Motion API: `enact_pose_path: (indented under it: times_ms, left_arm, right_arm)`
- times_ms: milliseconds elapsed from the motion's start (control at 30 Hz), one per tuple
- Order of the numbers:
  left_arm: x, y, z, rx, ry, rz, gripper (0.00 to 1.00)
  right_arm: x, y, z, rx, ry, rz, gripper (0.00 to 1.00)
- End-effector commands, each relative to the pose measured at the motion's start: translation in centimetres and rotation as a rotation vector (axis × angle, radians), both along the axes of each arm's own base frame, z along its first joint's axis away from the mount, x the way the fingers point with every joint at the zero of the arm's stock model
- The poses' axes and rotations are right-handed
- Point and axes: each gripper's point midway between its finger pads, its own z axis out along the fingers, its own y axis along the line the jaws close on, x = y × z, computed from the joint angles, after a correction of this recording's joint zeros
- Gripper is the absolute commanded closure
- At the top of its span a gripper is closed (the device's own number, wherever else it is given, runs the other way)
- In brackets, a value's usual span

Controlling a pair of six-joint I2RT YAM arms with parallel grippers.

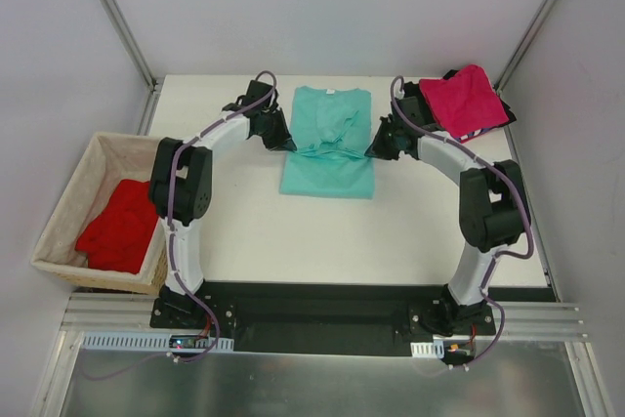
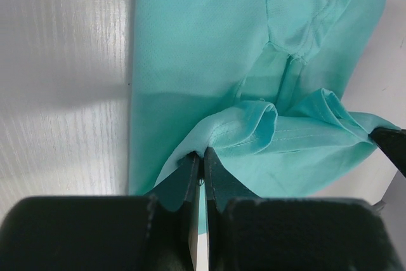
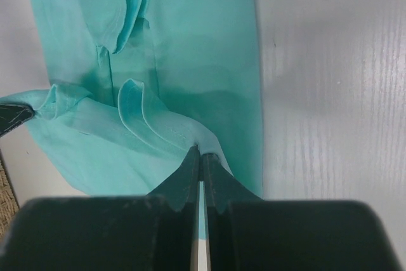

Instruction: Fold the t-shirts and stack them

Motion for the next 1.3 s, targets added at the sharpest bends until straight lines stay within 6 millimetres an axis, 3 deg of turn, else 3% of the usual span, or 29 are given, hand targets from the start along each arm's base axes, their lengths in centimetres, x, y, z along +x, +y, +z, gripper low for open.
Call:
enact_pose_path:
  times_ms: [0,167,267,300,400,467,567,600,667,700,733,867,1000,1033,1067,1133,1167,1200,1233,1267]
  left_arm:
    - [0.9,-0.5,0.4,-0.025,-0.011,-0.022,1.0]
    - [1.6,-1.1,-0.5,-0.038,0.003,-0.034,1.0]
    - [2.0,-1.2,-0.8,-0.041,0.005,-0.036,1.0]
    - [2.1,-1.3,-0.8,-0.042,0.004,-0.036,1.0]
    - [2.6,-1.4,-0.7,-0.04,-0.007,-0.039,1.0]
    - [3.2,-1.5,-0.1,-0.043,-0.029,-0.042,1.0]
    - [4.0,-1.7,0.5,-0.047,-0.052,-0.045,1.0]
    - [4.3,-1.6,0.8,-0.051,-0.058,-0.041,0.99]
    - [4.9,-1.6,1.9,-0.059,-0.085,-0.039,0.82]
    - [5.1,-1.5,2.3,-0.06,-0.1,-0.04,0.72]
    - [5.3,-1.3,3.1,-0.061,-0.116,-0.037,0.53]
    - [5.8,-0.8,5.8,-0.057,-0.18,-0.027,0.22]
    - [4.5,-0.6,8.1,-0.08,-0.199,-0.019,0.18]
    - [4.1,-0.5,8.2,-0.085,-0.192,-0.013,0.18]
    - [3.1,-0.5,7.3,-0.086,-0.161,-0.011,0.18]
    - [2.2,-0.9,8.0,-0.115,-0.173,-0.015,0.19]
    - [1.0,-1.0,6.8,-0.111,-0.142,-0.02,0.19]
    - [0.3,-1.2,7.3,-0.124,-0.147,-0.026,0.19]
    - [-0.7,-1.3,6.2,-0.123,-0.119,-0.033,0.2]
    - [-1.0,-1.5,6.4,-0.133,-0.128,-0.04,0.2]
  right_arm:
    - [1.9,0.2,1.3,0.012,-0.048,0.009,0.99]
    - [2.6,0.4,0.8,0.013,-0.036,0.01,0.97]
    - [2.9,0.4,0.3,0.001,-0.03,0.014,0.79]
    - [3.1,0.4,0.2,-0.003,-0.032,0.014,0.65]
    - [3.8,0.2,0.4,-0.022,-0.047,0.015,0.43]
    - [4.5,0.0,0.8,-0.037,-0.064,0.01,0.33]
    - [5.2,-0.1,1.5,-0.051,-0.083,0.006,0.27]
    - [5.5,-0.2,2.0,-0.055,-0.096,0.005,0.25]
    - [5.9,-0.6,3.0,-0.069,-0.125,-0.005,0.22]
    - [6.2,-0.6,3.7,-0.077,-0.143,-0.001,0.22]
    - [6.2,-0.8,4.2,-0.085,-0.152,-0.003,0.21]
    - [6.0,-0.6,6.5,-0.07,-0.191,0.014,0.21]
    - [4.1,1.0,7.8,-0.038,-0.2,0.06,0.21]
    - [3.3,1.1,7.1,-0.04,-0.183,0.064,0.21]
    - [2.7,1.2,7.0,-0.04,-0.179,0.07,0.21]
    - [1.4,1.6,6.6,-0.03,-0.174,0.079,0.21]
    - [1.0,1.7,6.4,-0.028,-0.167,0.081,0.21]
    - [0.7,1.9,6.3,-0.025,-0.166,0.084,0.21]
    - [0.1,2.3,6.3,-0.024,-0.163,0.096,0.21]
    - [-0.5,2.6,5.7,-0.028,-0.148,0.105,0.21]
